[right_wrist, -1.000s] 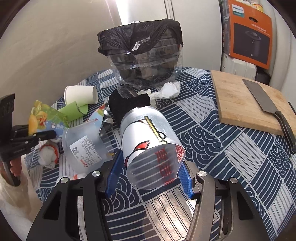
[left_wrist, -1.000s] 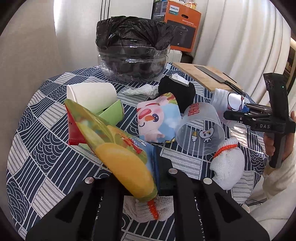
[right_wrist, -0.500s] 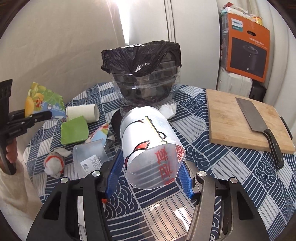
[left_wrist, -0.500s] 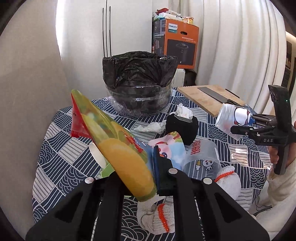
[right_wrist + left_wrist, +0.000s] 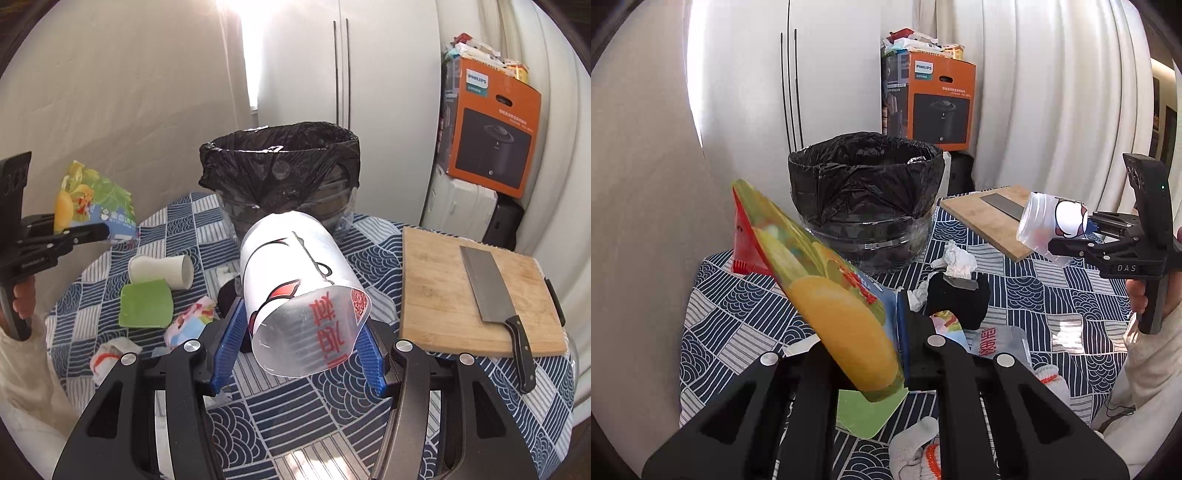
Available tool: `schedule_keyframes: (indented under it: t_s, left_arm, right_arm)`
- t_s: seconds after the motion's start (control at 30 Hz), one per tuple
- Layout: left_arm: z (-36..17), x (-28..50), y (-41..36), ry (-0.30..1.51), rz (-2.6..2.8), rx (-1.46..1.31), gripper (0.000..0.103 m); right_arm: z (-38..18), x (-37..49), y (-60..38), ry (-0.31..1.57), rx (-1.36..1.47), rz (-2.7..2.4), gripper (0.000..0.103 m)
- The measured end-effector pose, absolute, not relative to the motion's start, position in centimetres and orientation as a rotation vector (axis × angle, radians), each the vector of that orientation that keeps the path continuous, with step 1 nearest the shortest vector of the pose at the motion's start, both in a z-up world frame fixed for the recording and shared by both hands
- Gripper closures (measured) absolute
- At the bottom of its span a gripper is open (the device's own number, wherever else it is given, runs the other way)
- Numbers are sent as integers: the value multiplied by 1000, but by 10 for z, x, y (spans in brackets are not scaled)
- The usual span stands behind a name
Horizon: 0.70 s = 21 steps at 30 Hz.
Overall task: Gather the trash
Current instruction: 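Lift and carry the snack bag and plastic cup over the black trash bin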
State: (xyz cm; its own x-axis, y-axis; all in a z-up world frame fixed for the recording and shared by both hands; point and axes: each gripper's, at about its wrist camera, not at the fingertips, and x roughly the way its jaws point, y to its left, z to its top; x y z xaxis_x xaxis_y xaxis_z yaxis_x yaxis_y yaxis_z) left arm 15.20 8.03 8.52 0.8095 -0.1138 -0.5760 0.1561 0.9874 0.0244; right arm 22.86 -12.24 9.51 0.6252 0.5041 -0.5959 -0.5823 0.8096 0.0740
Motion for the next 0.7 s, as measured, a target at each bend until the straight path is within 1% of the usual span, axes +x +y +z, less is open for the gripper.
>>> schedule_keyframes:
  t_s: [0.23,0.7]
  left_arm:
    - [116,179,77,555,-176,106,92]
    - [154,239,77,483,-211,179,92]
  right_arm:
    - [120,245,-113,596,-150,622,50]
    - [170,301,-95,497,-145,655,50]
